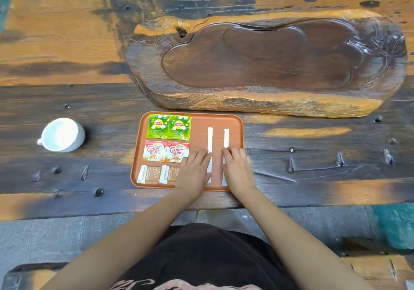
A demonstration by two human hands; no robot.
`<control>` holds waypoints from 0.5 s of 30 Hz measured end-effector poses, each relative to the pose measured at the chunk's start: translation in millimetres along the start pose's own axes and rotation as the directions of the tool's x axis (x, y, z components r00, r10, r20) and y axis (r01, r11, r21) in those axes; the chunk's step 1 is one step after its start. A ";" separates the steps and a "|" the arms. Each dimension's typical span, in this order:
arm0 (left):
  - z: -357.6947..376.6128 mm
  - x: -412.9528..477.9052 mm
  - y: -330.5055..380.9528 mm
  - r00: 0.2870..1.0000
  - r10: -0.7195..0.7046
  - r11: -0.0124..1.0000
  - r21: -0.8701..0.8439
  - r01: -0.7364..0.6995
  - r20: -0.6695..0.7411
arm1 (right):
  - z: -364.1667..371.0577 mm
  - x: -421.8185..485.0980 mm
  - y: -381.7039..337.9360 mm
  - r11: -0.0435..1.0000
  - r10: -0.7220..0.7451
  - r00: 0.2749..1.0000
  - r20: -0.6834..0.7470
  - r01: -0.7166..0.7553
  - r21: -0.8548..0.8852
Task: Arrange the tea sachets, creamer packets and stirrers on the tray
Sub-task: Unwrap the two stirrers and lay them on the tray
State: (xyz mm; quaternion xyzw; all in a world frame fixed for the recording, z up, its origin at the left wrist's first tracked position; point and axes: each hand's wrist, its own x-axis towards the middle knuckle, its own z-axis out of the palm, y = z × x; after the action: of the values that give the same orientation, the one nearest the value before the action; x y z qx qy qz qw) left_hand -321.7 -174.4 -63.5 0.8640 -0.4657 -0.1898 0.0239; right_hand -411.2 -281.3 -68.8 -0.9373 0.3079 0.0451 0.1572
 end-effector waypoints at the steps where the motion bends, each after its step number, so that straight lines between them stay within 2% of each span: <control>1: 0.2 0.6 0.2 1.000 -0.003 1.000 0.001 0.003 0.004 | -0.6 0.2 0.1 1.000 -0.002 1.000 0.004 0.002 0.004; 15: -3.0 5.9 -3.2 0.999 -0.009 1.000 0.014 0.009 0.032 | -1.3 6.1 3.5 0.998 -0.017 0.999 0.039 0.015 0.059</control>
State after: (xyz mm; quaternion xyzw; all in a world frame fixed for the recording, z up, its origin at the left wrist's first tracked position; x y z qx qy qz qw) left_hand -315.1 -177.8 -63.3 0.8631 -0.4634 -0.2006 0.0094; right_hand -408.4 -287.8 -69.6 -0.9337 0.2984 0.0531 0.1908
